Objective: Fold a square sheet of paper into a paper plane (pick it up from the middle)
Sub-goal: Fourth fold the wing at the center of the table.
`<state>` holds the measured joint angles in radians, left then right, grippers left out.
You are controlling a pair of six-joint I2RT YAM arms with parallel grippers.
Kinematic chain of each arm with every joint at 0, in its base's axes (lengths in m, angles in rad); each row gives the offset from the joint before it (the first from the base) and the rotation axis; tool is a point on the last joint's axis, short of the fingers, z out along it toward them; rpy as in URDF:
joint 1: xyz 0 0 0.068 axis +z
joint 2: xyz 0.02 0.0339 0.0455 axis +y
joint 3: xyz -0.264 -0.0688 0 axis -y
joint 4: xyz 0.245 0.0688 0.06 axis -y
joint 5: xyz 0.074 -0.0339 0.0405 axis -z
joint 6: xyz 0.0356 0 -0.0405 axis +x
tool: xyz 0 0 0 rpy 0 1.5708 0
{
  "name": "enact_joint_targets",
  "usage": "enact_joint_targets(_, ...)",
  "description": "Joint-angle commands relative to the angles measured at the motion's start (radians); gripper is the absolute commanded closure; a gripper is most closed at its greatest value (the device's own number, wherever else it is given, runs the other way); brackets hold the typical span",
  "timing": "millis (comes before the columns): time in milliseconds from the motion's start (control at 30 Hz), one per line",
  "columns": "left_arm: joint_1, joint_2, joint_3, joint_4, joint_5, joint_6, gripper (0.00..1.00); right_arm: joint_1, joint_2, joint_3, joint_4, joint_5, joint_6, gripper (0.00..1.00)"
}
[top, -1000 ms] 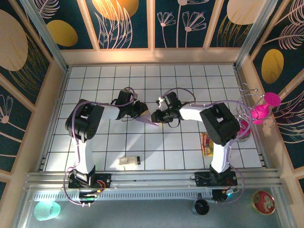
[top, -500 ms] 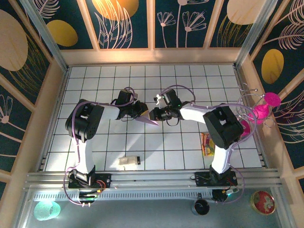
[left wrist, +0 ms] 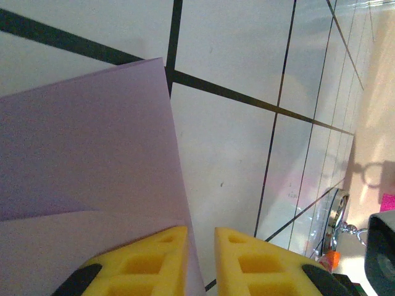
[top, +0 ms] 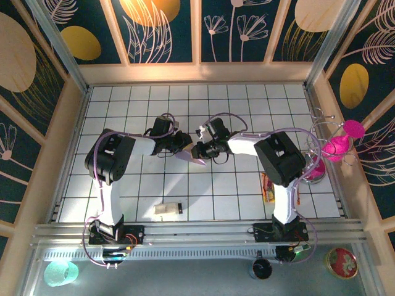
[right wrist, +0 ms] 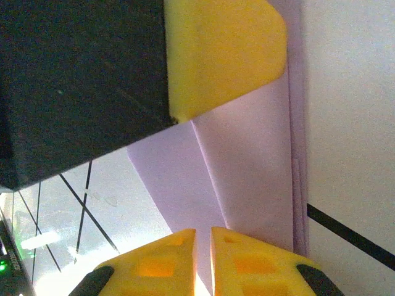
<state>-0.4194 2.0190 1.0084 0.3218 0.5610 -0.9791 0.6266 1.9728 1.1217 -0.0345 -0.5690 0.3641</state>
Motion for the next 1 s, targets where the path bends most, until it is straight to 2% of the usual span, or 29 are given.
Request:
enact_joint_targets(0, -0.005, 0.030, -0.017, -0.067, -0.028, 0.019, 0.81, 0.001, 0.023, 0.016, -0.038, 0.007, -0.023, 0.86)
enact_joint_targets(500, -0.005, 0.042, 0.000, -0.167, -0.097, 0.040, 0.81, -0.009, 0.030, -0.023, -0.103, 0.046, -0.061, 0.88)
enact_joint_targets(967, -0.004, 0.046, 0.004, -0.201, -0.116, 0.057, 0.81, -0.026, -0.057, -0.118, -0.173, 0.070, -0.089, 0.90)
